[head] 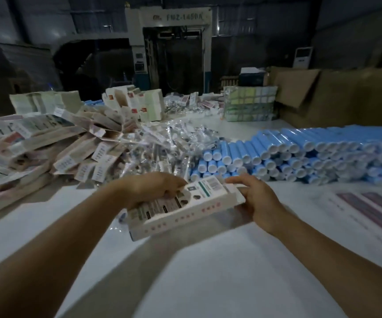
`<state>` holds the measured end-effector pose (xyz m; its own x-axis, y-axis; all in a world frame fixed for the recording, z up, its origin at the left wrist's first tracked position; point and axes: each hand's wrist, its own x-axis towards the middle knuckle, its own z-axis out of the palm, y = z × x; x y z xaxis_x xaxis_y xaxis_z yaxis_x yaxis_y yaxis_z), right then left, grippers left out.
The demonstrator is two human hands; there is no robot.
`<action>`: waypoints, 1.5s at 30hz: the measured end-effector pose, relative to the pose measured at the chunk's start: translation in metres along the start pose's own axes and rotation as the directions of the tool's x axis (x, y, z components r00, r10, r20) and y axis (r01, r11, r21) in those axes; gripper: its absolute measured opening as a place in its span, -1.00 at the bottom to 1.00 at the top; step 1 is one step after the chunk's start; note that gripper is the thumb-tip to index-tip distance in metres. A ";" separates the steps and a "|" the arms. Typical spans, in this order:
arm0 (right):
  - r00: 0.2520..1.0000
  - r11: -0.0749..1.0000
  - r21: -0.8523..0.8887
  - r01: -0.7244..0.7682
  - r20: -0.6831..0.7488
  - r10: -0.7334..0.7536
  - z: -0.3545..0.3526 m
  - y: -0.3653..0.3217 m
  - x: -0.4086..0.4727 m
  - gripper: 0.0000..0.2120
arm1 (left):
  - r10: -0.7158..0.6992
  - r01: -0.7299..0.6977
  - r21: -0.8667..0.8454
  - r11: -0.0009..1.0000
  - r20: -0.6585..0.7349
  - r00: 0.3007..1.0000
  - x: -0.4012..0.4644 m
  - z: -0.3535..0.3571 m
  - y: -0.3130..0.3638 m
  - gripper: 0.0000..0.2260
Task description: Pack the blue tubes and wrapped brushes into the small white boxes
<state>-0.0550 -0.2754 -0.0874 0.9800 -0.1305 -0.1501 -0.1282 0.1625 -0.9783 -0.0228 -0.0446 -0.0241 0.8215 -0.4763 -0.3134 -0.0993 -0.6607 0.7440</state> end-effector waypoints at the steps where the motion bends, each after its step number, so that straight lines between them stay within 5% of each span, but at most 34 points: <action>1: 0.999 0.999 -0.037 0.027 -0.020 -0.027 -0.002 0.001 0.000 -0.84 | -0.009 0.008 0.028 1.000 0.049 0.999 0.003 0.014 0.002 -0.62; 5: 0.983 0.972 -0.157 0.175 -0.031 -0.182 -0.004 0.007 0.001 -0.82 | 0.188 -0.142 0.382 0.913 -0.084 0.979 0.022 0.043 0.008 -0.77; 8: 0.977 0.964 -0.166 0.208 -0.016 -0.214 -0.006 0.008 0.004 -0.83 | 0.334 -0.222 0.412 0.884 -0.224 0.916 0.022 0.059 0.006 -0.68; 12: 0.976 0.965 -0.151 0.214 -0.014 -0.218 -0.008 0.009 0.007 -0.81 | 0.340 -0.063 0.718 0.693 -0.249 0.907 0.023 0.080 0.010 -0.30; 15: 0.968 0.921 -0.319 0.223 -0.039 -0.247 -0.011 0.010 0.008 -0.84 | 0.386 -0.012 0.791 0.611 -0.285 0.878 0.024 0.089 0.008 -0.46; 17: 0.925 0.786 -0.553 0.275 -0.072 -0.374 -0.017 0.003 0.014 -0.76 | 0.450 -0.004 0.841 0.541 -0.286 0.846 0.024 0.095 0.004 -0.55; 22: 0.740 0.354 -0.897 0.264 -0.047 -0.671 -0.032 -0.069 0.070 -0.80 | 0.518 -0.009 0.906 0.424 -0.234 0.823 0.032 0.112 -0.003 -0.40; 25: 0.814 0.058 -0.998 0.037 -0.004 -0.581 -0.037 -0.105 0.118 -0.78 | 0.512 -0.035 0.913 0.407 -0.196 0.836 0.036 0.113 -0.002 -0.43; 28: 0.910 -0.270 -0.933 -0.237 -0.116 -0.398 -0.036 -0.114 0.150 -0.72 | 0.510 -0.072 0.904 0.422 -0.171 0.843 0.037 0.111 -0.001 -0.45; 31: 0.929 -0.475 -0.825 -0.305 -0.149 -0.338 -0.035 -0.107 0.165 -0.75 | 0.520 -0.085 0.896 0.435 -0.172 0.837 0.038 0.110 0.001 -0.42; 38: 0.964 -0.427 -0.871 -0.242 -0.166 -0.206 -0.035 -0.129 0.174 -0.88 | 0.505 -0.080 0.888 0.452 -0.180 0.844 0.044 0.112 0.000 -0.45; 45: 0.974 -0.447 -0.868 -0.215 -0.156 -0.165 -0.034 -0.127 0.160 -0.71 | 0.509 -0.074 0.887 0.456 -0.191 0.839 0.044 0.113 0.001 -0.42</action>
<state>0.1126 -0.3504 0.0082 0.9518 -0.3068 -0.0070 -0.2855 -0.8938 0.3457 -0.0504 -0.1321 -0.1040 0.7463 -0.6251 0.2287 -0.6041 -0.7804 -0.1613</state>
